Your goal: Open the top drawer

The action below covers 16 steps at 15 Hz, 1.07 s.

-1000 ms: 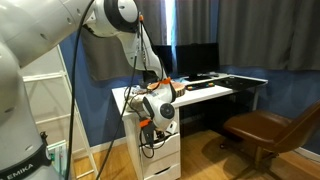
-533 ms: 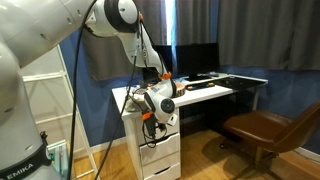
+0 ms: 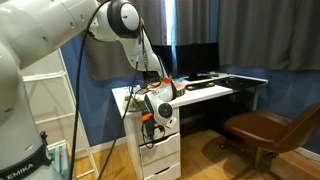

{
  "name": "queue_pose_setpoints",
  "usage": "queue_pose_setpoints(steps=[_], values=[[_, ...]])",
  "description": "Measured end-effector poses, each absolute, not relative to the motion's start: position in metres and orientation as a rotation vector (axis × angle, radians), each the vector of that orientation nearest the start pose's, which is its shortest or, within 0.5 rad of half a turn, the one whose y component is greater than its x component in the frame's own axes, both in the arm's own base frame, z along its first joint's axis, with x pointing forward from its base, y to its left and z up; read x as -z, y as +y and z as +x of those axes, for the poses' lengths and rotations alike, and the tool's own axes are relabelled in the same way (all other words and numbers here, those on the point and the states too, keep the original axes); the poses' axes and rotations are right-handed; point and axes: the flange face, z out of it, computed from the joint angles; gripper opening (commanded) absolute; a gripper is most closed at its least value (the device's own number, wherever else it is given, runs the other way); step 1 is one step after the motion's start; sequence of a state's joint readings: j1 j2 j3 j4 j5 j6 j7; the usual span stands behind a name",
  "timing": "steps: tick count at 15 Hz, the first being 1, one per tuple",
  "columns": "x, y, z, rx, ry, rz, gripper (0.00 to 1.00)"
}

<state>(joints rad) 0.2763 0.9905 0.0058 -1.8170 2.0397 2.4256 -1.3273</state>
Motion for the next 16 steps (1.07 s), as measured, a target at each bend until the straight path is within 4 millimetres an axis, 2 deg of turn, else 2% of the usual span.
queue_pose_setpoints(steps=[4,9,13,16], values=[[0.048,0.164,0.532,0.297,0.390,-2.167,1.00],[0.059,0.161,0.532,0.284,0.405,-2.083,1.00],[0.058,0.154,0.537,0.293,0.414,-2.023,1.00],[0.055,0.156,0.540,0.296,0.404,-1.988,1.00]])
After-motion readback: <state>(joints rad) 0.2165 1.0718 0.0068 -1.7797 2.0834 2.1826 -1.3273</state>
